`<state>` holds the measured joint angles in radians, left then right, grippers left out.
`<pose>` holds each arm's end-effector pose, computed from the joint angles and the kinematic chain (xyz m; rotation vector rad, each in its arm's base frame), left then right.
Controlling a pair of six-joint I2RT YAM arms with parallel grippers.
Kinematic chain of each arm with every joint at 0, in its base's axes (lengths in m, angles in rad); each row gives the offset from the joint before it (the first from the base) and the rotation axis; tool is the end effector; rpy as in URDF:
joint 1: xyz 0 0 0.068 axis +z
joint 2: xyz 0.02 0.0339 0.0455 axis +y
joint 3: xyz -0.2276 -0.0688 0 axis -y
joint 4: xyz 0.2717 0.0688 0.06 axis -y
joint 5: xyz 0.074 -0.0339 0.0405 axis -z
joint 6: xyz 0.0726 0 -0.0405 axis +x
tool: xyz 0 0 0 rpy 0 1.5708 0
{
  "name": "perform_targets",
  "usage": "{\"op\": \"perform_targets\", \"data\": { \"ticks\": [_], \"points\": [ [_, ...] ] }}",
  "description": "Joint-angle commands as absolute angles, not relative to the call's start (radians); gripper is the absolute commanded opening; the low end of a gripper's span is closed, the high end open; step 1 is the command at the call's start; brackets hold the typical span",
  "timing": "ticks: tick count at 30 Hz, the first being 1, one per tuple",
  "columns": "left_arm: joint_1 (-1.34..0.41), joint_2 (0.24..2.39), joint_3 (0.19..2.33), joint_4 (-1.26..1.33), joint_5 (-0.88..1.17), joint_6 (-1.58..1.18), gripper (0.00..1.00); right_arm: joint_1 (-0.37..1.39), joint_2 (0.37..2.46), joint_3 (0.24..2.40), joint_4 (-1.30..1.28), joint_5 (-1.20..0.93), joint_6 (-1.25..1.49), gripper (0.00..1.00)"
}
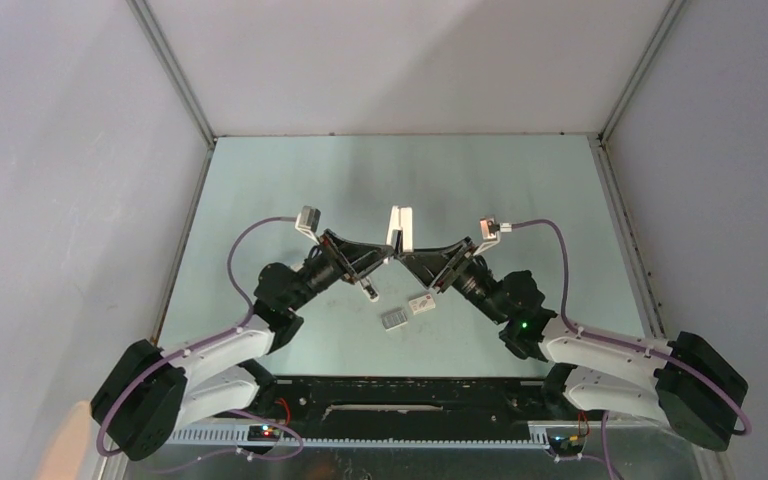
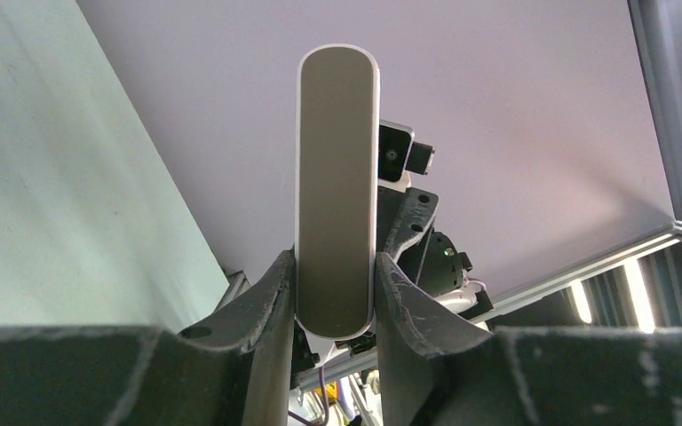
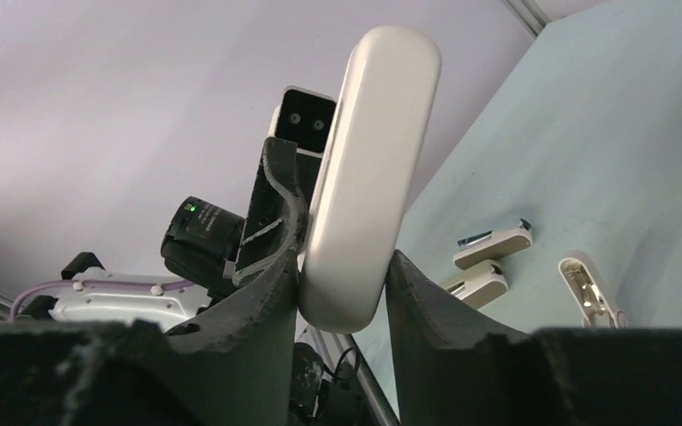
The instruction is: Load the staples into the stapler
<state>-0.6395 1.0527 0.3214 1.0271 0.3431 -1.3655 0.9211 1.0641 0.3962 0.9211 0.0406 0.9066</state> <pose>0.2147 -0.1901 0.2159 -0.2082 1.5534 -1.8788 0.1850 0.2386 0.2280 0.0282 1.4852 1.5004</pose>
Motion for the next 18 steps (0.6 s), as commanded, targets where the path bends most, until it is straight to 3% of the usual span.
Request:
{"op": "perform_targets", "data": {
  "ticks": [1,10,14,18],
  "points": [
    [-0.645,1.055,0.330,1.143,0.361,-1.390,0.00,0.905,1.065,0.433,0.983,0.012,0.888,0.31],
    [-0.542,1.022,0.289,1.091,0.461,-1.355,0.00,0.792,0.912,0.452,0.745,-0.163,0.847,0.01],
    [-0.509,0.994,0.311,0.989,0.521,-1.269,0.00,0.737,0.831,0.501,0.561,-0.228,0.790,0.00],
    [-0.508,0.942,0.391,0.722,0.591,-1.079,0.00,0.659,0.765,0.563,0.399,-0.333,0.751,0.00]
  ]
}}
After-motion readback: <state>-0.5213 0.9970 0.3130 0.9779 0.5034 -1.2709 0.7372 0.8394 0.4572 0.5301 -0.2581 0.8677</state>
